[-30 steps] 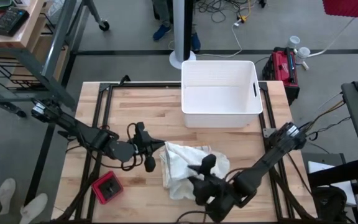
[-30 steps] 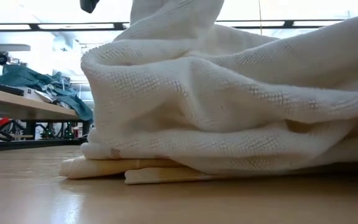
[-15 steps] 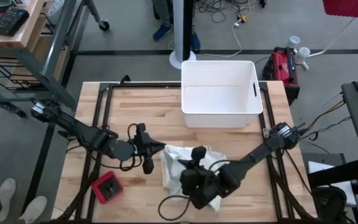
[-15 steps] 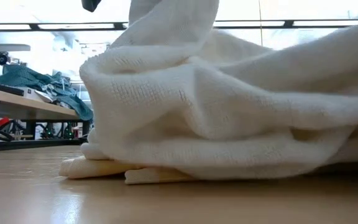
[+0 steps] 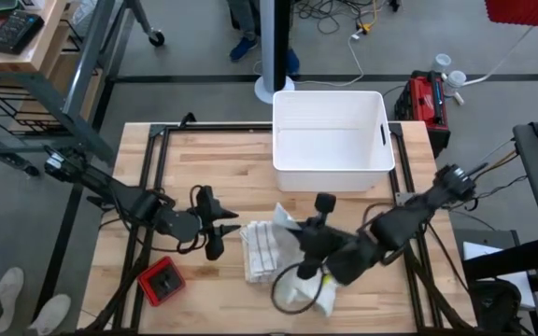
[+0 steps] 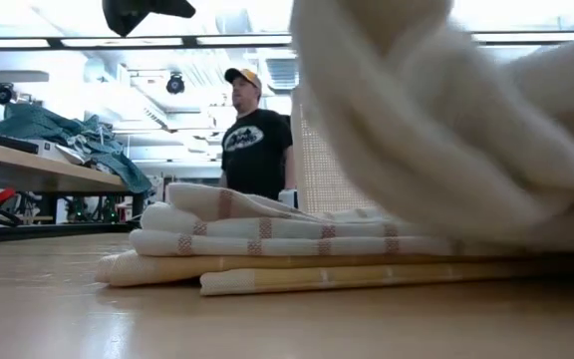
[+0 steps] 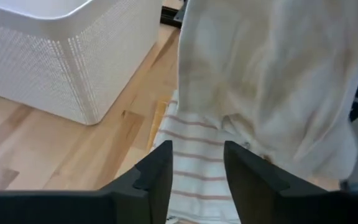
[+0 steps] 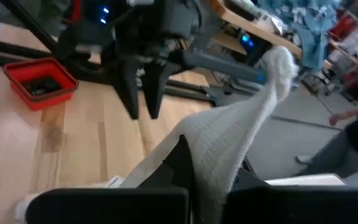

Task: Fold towel
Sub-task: Fold the light gray patterned towel

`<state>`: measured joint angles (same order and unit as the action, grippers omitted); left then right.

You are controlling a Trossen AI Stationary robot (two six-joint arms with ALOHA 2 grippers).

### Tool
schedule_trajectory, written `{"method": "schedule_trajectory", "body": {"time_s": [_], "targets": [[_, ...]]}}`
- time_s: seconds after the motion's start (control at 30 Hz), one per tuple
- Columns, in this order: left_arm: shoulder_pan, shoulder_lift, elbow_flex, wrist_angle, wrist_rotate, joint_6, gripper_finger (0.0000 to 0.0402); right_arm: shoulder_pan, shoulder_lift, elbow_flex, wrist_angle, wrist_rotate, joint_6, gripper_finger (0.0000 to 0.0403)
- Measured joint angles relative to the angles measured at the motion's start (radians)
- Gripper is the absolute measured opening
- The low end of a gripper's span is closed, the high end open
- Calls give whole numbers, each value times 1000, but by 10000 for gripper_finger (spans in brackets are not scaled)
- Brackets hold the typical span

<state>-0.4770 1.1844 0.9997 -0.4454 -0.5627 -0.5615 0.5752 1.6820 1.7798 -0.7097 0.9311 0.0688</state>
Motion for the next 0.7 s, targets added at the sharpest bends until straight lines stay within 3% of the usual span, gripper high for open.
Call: {"method": "schedule_trajectory", "body": {"time_s": [0.2, 0.43, 0.53, 0.7], "targets": [[-8, 16, -5, 45, 16, 139, 152, -14, -93, -19, 95, -198, -51, 1], [-26, 59, -8, 246, 198, 346, 157, -4, -104, -90, 363, -474, -210, 0], [-31, 70, -8, 311, 262, 389, 152, -4, -111, -109, 409, -522, -217, 0], [-31, 77, -8, 322, 268, 400, 141, -4, -112, -115, 409, -566, -203, 0]]}}
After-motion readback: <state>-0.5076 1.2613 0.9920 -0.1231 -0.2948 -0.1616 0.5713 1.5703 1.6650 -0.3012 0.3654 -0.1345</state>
